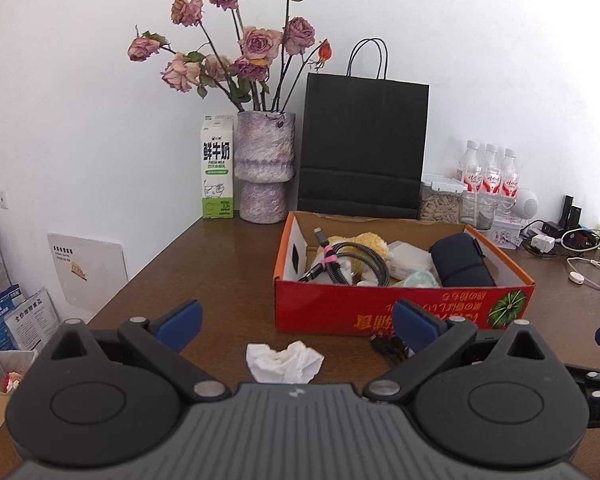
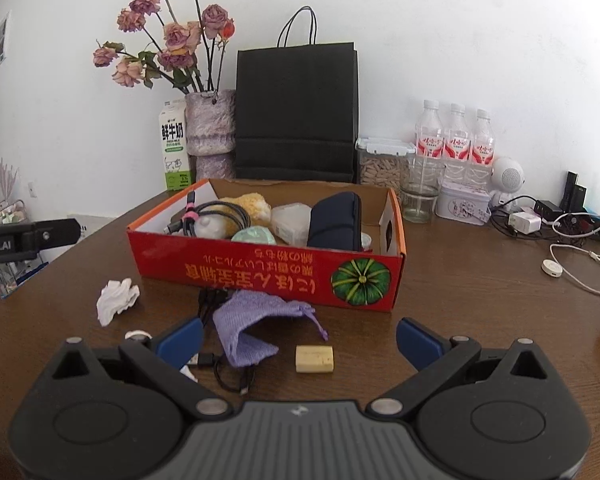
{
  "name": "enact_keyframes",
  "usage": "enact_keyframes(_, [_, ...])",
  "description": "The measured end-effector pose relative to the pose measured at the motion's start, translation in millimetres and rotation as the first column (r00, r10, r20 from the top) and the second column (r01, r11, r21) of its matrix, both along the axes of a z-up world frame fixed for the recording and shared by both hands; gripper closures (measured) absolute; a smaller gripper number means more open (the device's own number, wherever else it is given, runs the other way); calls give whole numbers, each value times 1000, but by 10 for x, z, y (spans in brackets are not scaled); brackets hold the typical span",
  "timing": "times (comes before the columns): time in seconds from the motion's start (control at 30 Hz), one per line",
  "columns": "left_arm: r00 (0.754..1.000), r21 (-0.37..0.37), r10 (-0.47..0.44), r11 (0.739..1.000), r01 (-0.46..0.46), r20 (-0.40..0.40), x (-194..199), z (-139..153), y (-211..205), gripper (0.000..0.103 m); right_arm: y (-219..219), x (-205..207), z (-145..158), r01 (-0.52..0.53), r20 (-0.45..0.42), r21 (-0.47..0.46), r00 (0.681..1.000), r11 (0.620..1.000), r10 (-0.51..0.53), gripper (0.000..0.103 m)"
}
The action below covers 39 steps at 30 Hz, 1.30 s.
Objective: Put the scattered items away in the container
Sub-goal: 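Move both tools back from the box toward the remaining table items, then grasp the crumpled white tissue on the table with the right tool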
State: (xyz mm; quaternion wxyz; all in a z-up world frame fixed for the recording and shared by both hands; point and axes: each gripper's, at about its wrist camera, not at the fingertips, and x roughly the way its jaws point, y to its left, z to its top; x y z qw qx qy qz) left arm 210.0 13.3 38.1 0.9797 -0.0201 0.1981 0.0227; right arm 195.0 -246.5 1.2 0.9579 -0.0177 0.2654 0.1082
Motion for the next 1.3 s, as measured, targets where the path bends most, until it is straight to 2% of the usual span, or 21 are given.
enact_keyframes(0.27, [993,-19,24,999,-26,-119,-111,-334,186,0,36,-107,-294,-15,-86,-10,996,1000,14,0])
enact_keyframes(0.57, [990,-21,5,1000,-8,-141,-117,-412,175,0,245,-140,-348,-79,-97,0,992,997,79,0])
enact_keyframes(0.67, [989,-29,21,999,-26,-146,-129,-434,244,0,413,-145,-388,-130,-104,6,986,992,130,10])
enact_keyframes(0.73, [988,-29,31,999,-36,-153,-138,-454,302,0,549,-106,-424,-168,-117,5,979,986,167,11])
enact_keyframes(0.93, [983,-34,63,997,-70,-173,-178,-510,507,0,892,49,-497,-206,-119,-51,973,977,198,37])
enact_keyframes(1.0, [982,-39,72,996,-80,-176,-185,-518,567,0,972,93,-524,-213,-124,-74,971,974,203,54])
enact_keyframes(1.07, [981,-42,80,995,-89,-176,-186,-522,612,0,1008,121,-564,-215,-134,-83,970,973,203,60])
enact_keyframes(1.17, [981,-51,78,995,-88,-177,-177,-530,639,0,978,120,-553,-239,-141,-53,963,970,230,86])
enact_keyframes(1.3, [982,-54,61,996,-72,-176,-159,-539,602,0,923,82,-510,-228,-114,-45,968,973,222,86])
